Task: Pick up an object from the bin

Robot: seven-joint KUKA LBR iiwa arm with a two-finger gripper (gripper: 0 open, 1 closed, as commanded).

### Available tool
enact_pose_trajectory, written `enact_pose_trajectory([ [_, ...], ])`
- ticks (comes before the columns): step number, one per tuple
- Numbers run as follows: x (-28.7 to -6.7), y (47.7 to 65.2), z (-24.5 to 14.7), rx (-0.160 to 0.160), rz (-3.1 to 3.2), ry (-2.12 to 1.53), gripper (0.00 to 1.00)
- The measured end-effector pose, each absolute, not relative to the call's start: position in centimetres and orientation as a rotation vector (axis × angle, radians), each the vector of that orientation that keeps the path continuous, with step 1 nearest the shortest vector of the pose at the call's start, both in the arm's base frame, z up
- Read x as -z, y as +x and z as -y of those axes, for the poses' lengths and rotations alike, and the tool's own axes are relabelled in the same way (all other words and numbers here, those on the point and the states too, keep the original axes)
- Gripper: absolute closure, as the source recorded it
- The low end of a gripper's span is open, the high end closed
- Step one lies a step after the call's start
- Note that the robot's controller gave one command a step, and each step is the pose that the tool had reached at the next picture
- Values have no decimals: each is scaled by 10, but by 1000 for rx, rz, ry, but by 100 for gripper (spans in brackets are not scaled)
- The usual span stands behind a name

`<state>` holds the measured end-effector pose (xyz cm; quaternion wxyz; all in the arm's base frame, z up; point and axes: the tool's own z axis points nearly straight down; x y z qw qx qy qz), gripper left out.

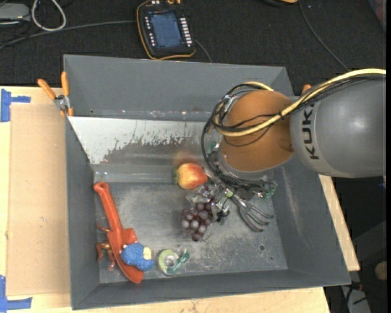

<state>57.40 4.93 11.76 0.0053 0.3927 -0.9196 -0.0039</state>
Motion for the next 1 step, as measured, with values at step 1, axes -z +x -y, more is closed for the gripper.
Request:
enact_pose_trajectory([
  [1,-136,573,-50,15,2878,1225,100],
])
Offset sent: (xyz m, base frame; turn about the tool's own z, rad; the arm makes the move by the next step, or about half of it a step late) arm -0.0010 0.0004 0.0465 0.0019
